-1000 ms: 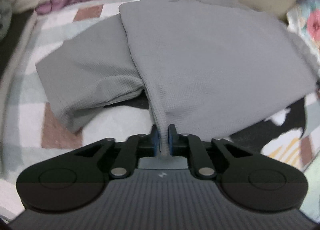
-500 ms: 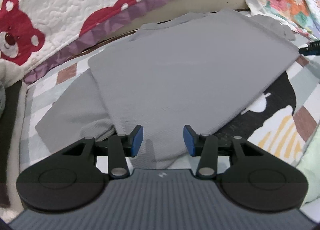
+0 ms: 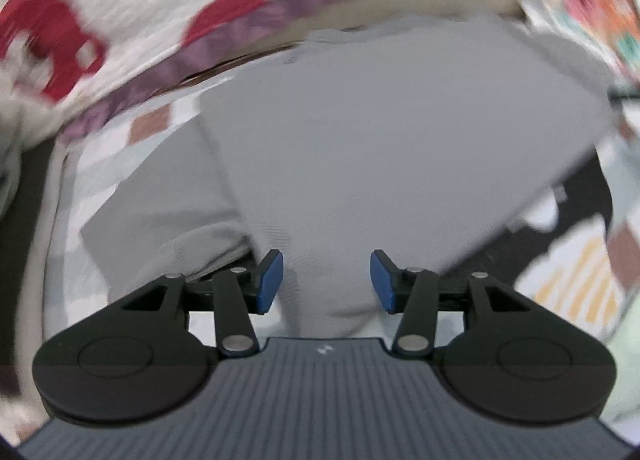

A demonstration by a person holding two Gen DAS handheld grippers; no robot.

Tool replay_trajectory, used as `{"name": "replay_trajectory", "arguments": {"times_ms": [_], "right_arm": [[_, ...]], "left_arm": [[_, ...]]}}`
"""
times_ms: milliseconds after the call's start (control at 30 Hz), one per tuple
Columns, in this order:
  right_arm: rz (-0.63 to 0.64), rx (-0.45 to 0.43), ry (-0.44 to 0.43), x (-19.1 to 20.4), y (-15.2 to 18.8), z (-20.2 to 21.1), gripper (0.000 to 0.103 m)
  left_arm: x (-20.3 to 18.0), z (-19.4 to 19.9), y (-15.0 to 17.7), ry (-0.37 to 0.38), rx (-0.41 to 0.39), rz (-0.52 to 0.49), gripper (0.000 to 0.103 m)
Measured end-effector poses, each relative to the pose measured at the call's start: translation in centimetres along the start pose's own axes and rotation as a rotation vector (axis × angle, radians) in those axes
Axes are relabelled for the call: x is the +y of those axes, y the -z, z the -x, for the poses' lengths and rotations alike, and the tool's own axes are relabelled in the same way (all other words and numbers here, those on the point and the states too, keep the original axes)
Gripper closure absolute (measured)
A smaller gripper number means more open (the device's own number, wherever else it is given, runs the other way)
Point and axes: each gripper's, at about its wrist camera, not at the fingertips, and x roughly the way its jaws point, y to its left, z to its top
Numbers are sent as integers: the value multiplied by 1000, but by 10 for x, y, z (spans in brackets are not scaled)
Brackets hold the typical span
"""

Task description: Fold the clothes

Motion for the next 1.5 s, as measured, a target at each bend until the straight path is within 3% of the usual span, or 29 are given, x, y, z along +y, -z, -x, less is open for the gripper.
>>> {"name": "replay_trajectory", "arguments": {"times_ms": [100,267,467,600,700,733,800,833,967,1067,1133,1200,1233,1333,1500], "right_arm": [[91,10,-113,34,-10,-4,57],[334,30,-273,106,-13,-10,55],[660,24,-486,179,6,4,55],[913,69,-620,219,31,8,56],[1053,66,-584,240,48,1,56],[1053,44,-577,242,48,-2,59],[993,18,-560,243,42,-10,76],[959,30,-584,244,36,-16,95],[823,30,-612,237,10,-22,96],[745,32,-629,226,-5,-22,97],[708,35,-634,220,-12,-23,97],[668,35,-640,214,-18,-24,97],[651,35,-642,212,-22,-25,97],[644,26,-642,213,-29,-30,97],[632,13,-672,205,-18,-26,95]], "left_arm": [[38,4,-4,-37,-12,202,52],[64,13,1,-78,-37,294,52],[36,14,-4,-1,-76,155,52],[14,11,-6,61,-91,59,52],[1,9,-6,109,-90,2,52],[-3,8,-5,126,-89,-17,52],[-13,8,-3,158,-91,-70,52],[-19,8,-2,169,-95,-98,51],[-46,6,0,198,-128,-247,45],[-65,-7,-3,167,-149,-365,37],[-74,-23,-6,116,-131,-449,37],[-80,-39,-7,6,-115,-540,37],[-79,-43,-8,-34,-117,-556,41],[-65,-41,-18,-48,-107,-510,94],[-42,-26,-45,-18,-167,-374,95]]}}
